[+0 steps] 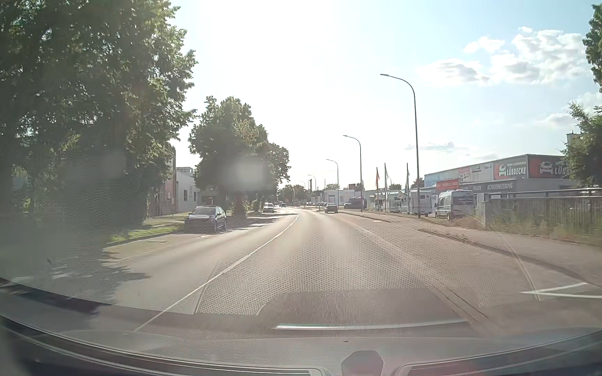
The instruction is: Follow the waypoints while adhering to traffic rules and regulations
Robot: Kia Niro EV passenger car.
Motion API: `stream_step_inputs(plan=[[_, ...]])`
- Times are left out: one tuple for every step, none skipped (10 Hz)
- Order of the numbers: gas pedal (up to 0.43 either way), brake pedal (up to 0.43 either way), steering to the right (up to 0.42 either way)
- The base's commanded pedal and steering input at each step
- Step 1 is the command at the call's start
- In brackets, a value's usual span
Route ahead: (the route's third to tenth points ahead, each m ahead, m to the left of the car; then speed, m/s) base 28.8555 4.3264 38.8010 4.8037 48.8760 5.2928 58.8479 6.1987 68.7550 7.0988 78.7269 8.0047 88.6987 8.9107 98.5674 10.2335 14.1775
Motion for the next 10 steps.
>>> stream_step_inputs(plan=[[0.087,0.006,-0.004],[0.087,0.006,-0.004],[0.087,0.006,-0.004],[0.087,0.006,-0.004],[0.087,0.006,-0.004],[0.087,0.006,-0.003],[0.087,0.006,-0.003],[0.087,0.006,-0.003],[0.087,0.006,-0.003],[0.087,0.006,-0.003]])
